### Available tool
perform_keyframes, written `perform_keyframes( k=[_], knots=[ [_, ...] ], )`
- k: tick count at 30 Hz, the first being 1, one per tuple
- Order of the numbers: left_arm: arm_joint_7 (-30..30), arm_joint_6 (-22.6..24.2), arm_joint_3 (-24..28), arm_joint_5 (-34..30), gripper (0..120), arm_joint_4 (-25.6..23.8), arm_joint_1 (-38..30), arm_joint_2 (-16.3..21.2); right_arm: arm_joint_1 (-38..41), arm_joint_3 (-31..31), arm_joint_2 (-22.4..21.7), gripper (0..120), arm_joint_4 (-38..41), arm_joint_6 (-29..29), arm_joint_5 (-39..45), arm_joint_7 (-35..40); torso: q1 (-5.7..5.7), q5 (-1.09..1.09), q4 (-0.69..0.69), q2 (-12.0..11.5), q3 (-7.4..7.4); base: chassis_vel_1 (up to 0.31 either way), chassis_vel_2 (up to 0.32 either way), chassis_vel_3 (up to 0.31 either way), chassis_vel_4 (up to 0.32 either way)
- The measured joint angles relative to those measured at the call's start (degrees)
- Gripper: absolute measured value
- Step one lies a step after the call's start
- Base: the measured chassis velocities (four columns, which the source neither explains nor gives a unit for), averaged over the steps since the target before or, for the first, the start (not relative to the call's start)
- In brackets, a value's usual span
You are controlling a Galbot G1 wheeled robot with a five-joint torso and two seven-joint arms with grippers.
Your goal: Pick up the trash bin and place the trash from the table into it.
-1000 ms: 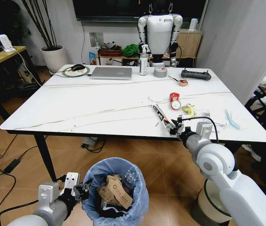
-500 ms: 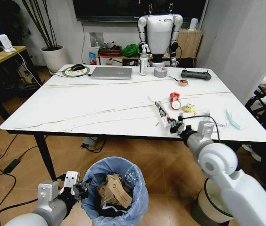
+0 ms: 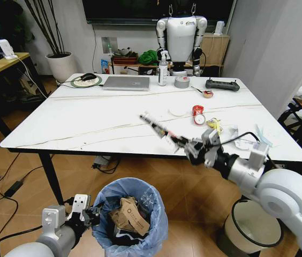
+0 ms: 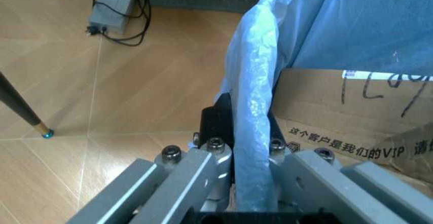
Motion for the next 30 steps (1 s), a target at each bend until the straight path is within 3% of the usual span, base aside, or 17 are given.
perform_keyframes(
  k=[3, 10, 16, 22, 30],
  knots=[
    [-0.03, 0.00, -0.14, 0.01, 0, 0.00, -0.15, 0.05, 0.98, -0.08, -3.74, 0, 1.36, -1.01, 0.25, -5.77, 0.00, -0.01, 0.01, 0.00, 0.00, 0.000, 0.000, 0.000, 0.000],
    [-0.05, 0.00, -0.06, -0.02, 0, 0.00, -0.68, 0.01, 0.10, -0.65, -6.71, 0, 1.00, -0.89, -5.28, -14.65, 0.00, 0.00, 0.01, 0.00, 0.00, 0.000, 0.000, 0.000, 0.000],
    [-0.06, 0.00, 0.00, -0.04, 0, 0.00, -0.79, 0.14, -0.30, -1.66, -7.87, 0, 1.79, -1.75, -7.44, -15.67, 0.00, 0.00, 0.01, 0.00, 0.00, 0.000, 0.000, 0.000, 0.000],
    [-0.06, 0.00, 0.34, 0.01, 0, 0.00, -0.95, -0.06, -1.50, -2.39, -8.30, 0, 3.73, -2.85, -7.30, -11.42, 0.00, -0.01, 0.01, 0.00, 0.00, 0.000, 0.000, 0.000, 0.000],
    [-0.05, 0.00, 0.61, 0.35, 0, 0.00, -0.70, -0.47, -2.47, -3.11, -7.75, 30, 4.35, -2.71, -7.72, -9.08, 0.00, -0.01, 0.01, 0.00, 0.00, 0.000, 0.000, 0.000, 0.000]
  ],
)
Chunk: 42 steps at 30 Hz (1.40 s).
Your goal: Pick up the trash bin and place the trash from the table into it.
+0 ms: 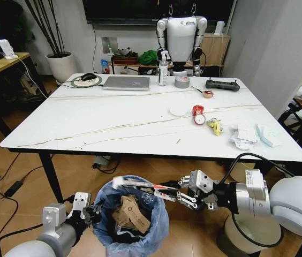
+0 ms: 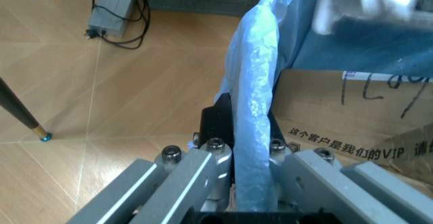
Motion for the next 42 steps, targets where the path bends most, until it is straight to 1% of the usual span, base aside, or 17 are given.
perform_keyframes(
  k=[1, 2, 4, 7, 9, 11, 14, 15, 16, 19, 20, 22, 25, 30, 31, 39, 42],
  knots=[
    [0.00, 0.00, -0.03, 0.02, 0, 0.00, 0.12, -0.04, -0.06, -0.09, 0.20, 36, -0.08, 0.13, -0.14, 0.09, 0.00, 0.00, 0.00, 0.00, 0.00, 0.000, 0.000, 0.000, 0.000],
    [0.00, 0.00, -0.03, 0.02, 0, 0.00, 0.12, -0.04, -0.06, -0.09, 0.20, 36, -0.08, 0.13, -0.14, 0.09, 0.00, 0.00, 0.00, 0.00, 0.00, 0.000, 0.000, 0.000, 0.000],
    [0.00, 0.00, -0.13, 0.04, 0, 0.00, 0.20, -0.04, -0.12, -0.15, 0.54, 43, -0.33, 0.29, -0.17, 0.73, 0.00, 0.00, 0.00, 0.00, 0.00, 0.000, 0.000, 0.000, 0.000],
    [0.00, 0.00, -0.24, 0.07, 0, 0.00, 0.35, -0.03, -0.30, -0.14, 1.13, 58, -0.77, 0.75, 0.08, 2.59, 0.00, 0.00, 0.00, 0.00, 0.00, 0.000, 0.000, 0.000, 0.000],
    [0.00, 0.00, -0.24, 0.08, 0, 0.00, 0.41, -0.04, -0.34, -0.13, 1.24, 62, -0.80, 0.80, 0.21, 3.07, 0.00, 0.00, 0.00, 0.00, 0.00, 0.000, 0.000, 0.000, 0.000],
    [0.00, 0.00, -0.25, 0.15, 0, 0.00, 0.53, -0.06, -0.41, -0.13, 1.57, 70, -0.83, 0.84, 1.01, 4.62, 0.00, 0.00, 0.00, 0.00, 0.00, 0.000, 0.000, 0.000, 0.000],
    [0.01, 0.00, -0.29, 0.19, 0, 0.00, 0.62, -0.09, -0.26, -0.12, 2.88, 81, -0.72, 0.80, 3.92, 10.98, 0.00, 0.00, 0.00, 0.00, 0.00, 0.000, 0.000, 0.000, 0.000],
    [0.00, 0.00, -0.31, 0.26, 0, 0.00, 0.70, -0.12, 0.12, 0.00, 3.98, 87, -0.57, 0.64, 6.07, 15.33, 0.00, 0.00, 0.00, 0.00, 0.00, 0.000, 0.000, 0.000, 0.000],
    [0.00, 0.00, -0.31, 0.26, 0, 0.00, 0.70, -0.12, 0.12, 0.00, 3.98, 87, -0.57, 0.64, 6.07, 15.33, 0.00, 0.00, 0.00, 0.00, 0.00, 0.000, 0.000, 0.000, 0.000],
    [0.01, 0.00, -0.26, 0.57, 0, 0.00, 0.91, -0.34, 1.36, 0.84, 7.01, 98, -0.50, 0.05, 11.28, 27.79, 0.00, -0.01, 0.00, 0.00, 0.00, 0.000, 0.000, 0.000, 0.000],
    [0.02, 0.00, -0.23, 0.60, 0, 0.00, 0.94, -0.36, 1.48, 0.94, 7.34, 98, -0.57, 0.05, 11.73, 28.81, 0.00, -0.01, 0.00, 0.00, 0.00, 0.000, 0.000, 0.000, 0.000],
    [0.07, 0.00, -0.13, 0.76, 0, 0.00, 1.17, -0.51, 2.51, 1.65, 9.93, 100, -2.00, 0.07, 14.08, 36.01, 0.00, 0.00, 0.00, 0.00, 0.00, 0.000, 0.000, 0.000, 0.000],
    [0.08, 0.00, -0.13, 0.85, 0, 0.00, 1.29, -0.60, 3.07, 2.09, 11.47, 100, -3.35, 0.37, 14.58, 39.27, 0.00, 0.01, 0.00, 0.00, 0.00, 0.000, 0.000, 0.000, 0.000],
    [0.11, 0.00, -0.42, 0.94, 0, 0.00, 1.94, -0.73, 5.00, 4.35, 19.54, 100, -8.06, 1.12, 14.23, 48.38, 0.00, -0.01, 0.00, 0.00, 0.01, 0.000, 0.000, 0.000, 0.000],
    [0.11, 0.00, -0.42, 0.94, 0, 0.00, 1.94, -0.73, 5.00, 4.35, 19.54, 100, -8.06, 1.12, 14.23, 48.38, 0.00, -0.01, 0.00, 0.00, 0.01, 0.000, 0.000, 0.000, 0.000],
    [0.08, 0.00, -0.84, 0.93, 0, 0.00, 2.31, -0.74, 3.80, 5.58, 27.33, 100, -9.16, -1.16, 9.92, 50.39, 0.00, 0.00, 0.01, 0.00, 0.01, 0.000, 0.000, 0.000, 0.000],
    [0.07, 0.00, -0.89, 0.93, 0, 0.00, 2.36, -0.81, 2.79, 5.95, 28.77, 100, -8.81, -1.80, 8.76, 50.36, 0.00, 0.01, 0.00, 0.00, 0.01, 0.000, 0.000, 0.000, 0.000]
  ],
)
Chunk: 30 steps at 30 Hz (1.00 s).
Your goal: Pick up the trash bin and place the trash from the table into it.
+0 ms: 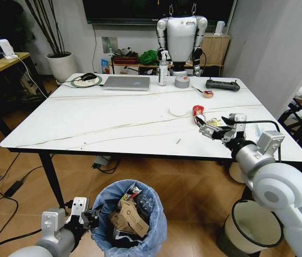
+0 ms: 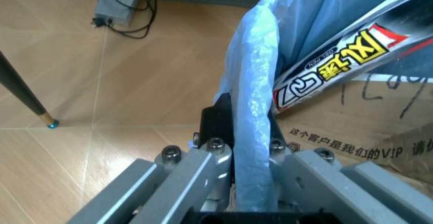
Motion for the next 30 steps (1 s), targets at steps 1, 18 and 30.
perform_keyframes(
  k=[1, 18, 30],
  knots=[
    [0.00, 0.00, 0.00, 0.00, 0, 0.00, 0.06, -0.05, -0.55, 0.21, 0.71, 100, 0.20, -0.12, -0.64, -0.15, 0.00, -0.01, 0.00, 0.00, 0.00, 0.000, 0.000, 0.000, 0.000],
    [-0.02, 0.00, 0.12, 0.25, 0, 0.00, 1.00, -0.23, -2.56, 1.02, 4.15, 100, 0.79, -0.19, -3.97, -2.79, 0.00, -0.01, 0.00, 0.00, -0.01, -0.013, -0.011, 0.014, 0.010],
    [0.25, 0.00, -0.03, 0.47, 0, 0.00, 1.74, 0.19, 11.49, -4.24, 1.02, 100, -7.53, 0.06, 1.07, -2.38, 0.00, 0.00, 0.02, 0.00, -0.01, -0.015, -0.012, 0.009, 0.013]
  ],
)
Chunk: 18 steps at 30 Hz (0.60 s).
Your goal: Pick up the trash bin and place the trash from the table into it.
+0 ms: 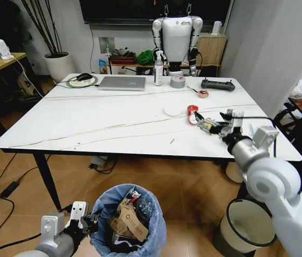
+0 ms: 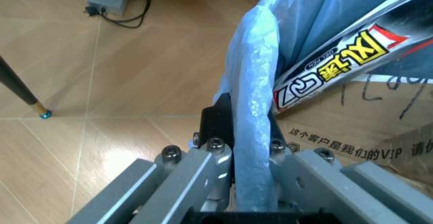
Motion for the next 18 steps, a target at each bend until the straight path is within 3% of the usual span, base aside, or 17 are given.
perform_keyframes(
  k=[10, 18],
  knots=[
    [0.20, 0.00, 0.28, -0.41, 0, 0.00, -0.77, 1.36, 14.95, -10.21, -1.09, 100, -11.26, -2.70, 3.96, 1.80, 0.00, -0.01, -0.01, 0.00, 0.00, 0.000, 0.000, 0.000, 0.000],
    [0.41, 0.00, 0.29, -0.46, 0, 0.00, -1.25, 0.86, 22.92, -19.43, 1.08, 100, -20.05, -4.35, 6.79, 4.98, 0.00, -0.01, -0.01, 0.00, 0.00, 0.000, 0.000, 0.000, 0.000]
  ],
)
